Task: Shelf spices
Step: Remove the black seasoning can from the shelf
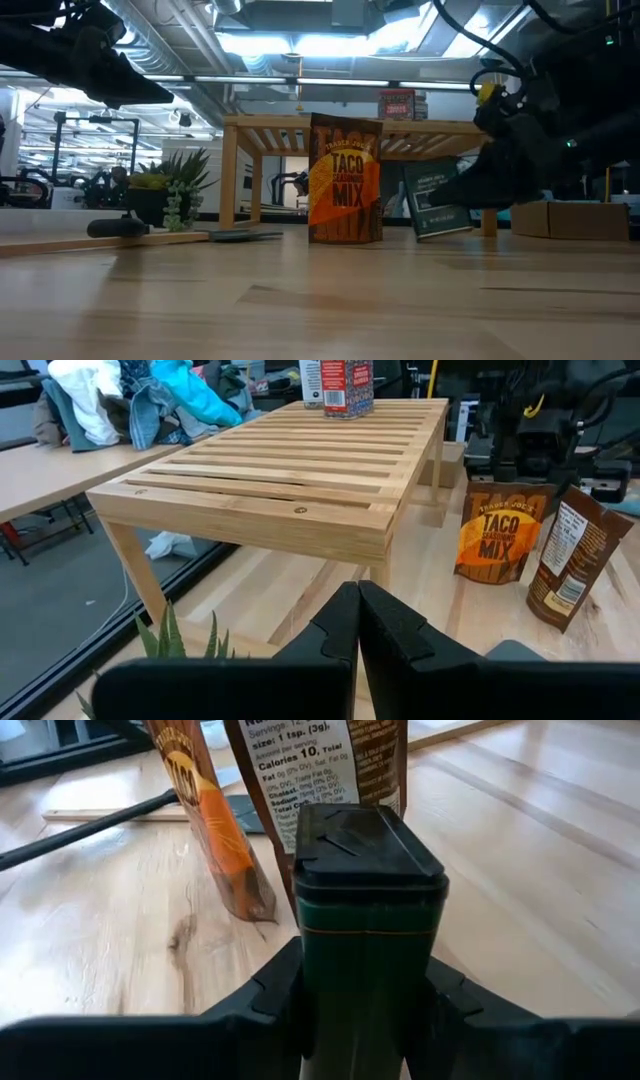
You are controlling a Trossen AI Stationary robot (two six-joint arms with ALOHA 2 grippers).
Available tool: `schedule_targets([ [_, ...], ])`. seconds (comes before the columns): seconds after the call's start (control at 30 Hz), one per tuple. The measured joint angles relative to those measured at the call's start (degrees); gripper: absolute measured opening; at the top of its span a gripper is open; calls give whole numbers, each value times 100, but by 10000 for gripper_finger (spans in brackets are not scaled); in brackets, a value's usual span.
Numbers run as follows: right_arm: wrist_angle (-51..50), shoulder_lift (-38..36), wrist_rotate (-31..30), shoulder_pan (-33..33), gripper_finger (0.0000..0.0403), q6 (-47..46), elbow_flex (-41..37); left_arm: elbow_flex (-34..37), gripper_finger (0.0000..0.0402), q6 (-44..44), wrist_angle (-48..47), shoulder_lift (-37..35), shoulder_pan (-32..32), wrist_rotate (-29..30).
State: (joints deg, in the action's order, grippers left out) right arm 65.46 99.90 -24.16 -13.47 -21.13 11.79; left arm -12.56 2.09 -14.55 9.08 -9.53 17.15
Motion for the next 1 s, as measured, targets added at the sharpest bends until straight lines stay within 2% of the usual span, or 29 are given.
schedule_targets([
  [0.43,-72,120,26,0,148,23,0,0,4,-17,-4,0,1,-1],
  [0.73,-93,120,124,0,151,22,-4,0,4,-61,-2,0,0,0],
  [1.0,-97,122,-116,0,151,-425,-4,0,4,-83,-4,0,-1,-1],
])
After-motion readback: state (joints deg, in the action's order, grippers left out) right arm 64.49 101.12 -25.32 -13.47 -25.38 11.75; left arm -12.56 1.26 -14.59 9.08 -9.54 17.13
